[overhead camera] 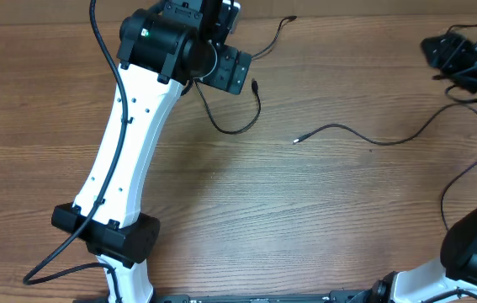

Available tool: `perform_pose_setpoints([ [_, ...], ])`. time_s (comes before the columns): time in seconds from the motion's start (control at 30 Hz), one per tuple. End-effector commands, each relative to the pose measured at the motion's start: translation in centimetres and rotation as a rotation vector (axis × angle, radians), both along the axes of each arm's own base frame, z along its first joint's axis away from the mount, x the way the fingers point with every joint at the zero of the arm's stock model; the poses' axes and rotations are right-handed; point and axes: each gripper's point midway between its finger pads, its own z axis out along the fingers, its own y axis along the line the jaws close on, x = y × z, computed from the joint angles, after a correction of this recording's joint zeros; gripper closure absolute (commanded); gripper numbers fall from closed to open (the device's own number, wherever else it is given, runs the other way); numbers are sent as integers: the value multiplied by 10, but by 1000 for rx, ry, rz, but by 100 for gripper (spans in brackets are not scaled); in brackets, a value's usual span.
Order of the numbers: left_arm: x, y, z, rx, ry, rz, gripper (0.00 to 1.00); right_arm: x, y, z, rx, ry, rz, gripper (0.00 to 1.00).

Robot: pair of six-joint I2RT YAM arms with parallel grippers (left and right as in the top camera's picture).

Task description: Untangle cables

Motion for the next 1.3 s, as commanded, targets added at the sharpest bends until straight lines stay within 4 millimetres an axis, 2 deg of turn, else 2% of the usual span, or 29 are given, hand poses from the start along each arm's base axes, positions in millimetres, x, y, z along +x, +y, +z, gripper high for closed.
perform_pose_setpoints([
  [0.0, 2, -2, 0, 1, -9, -7, 3, 6, 41, -5, 73, 48, 18, 31],
  [0.13, 2, -2, 0, 0, -6, -9, 3, 3, 65, -27, 103, 194, -165, 26],
  [0.27, 0, -5, 0, -16, 0, -19, 3, -18, 77, -69, 138, 384, -505, 23],
  [0.43, -2, -8, -1, -28, 10, -29, 3, -39, 113, -105, 241, 476, -728, 27],
  [0.53, -2, -7, -1, -27, 13, -28, 2, -42, 127, -118, 292, 464, -849, 34],
  [0.6, -2, -7, -1, -27, 14, -28, 3, -43, 134, -128, 304, 453, -876, 34],
  [0.67, -3, -9, -1, -34, 17, -33, 13, -38, 140, -136, 294, 429, -867, 41],
  [0.77, -4, -10, -1, -47, 23, -27, 13, -30, 145, -148, 282, 397, -867, 48],
  [0.87, -5, -10, -2, -53, 33, -12, 12, -32, 146, -167, 292, 436, -912, 47],
  [0.97, -6, -9, -2, -51, 37, -12, 12, -42, 144, -191, 270, 500, -960, 41],
  [1.27, -9, -8, -4, -45, 50, -11, 13, -63, 146, -242, 199, 646, -977, 40],
])
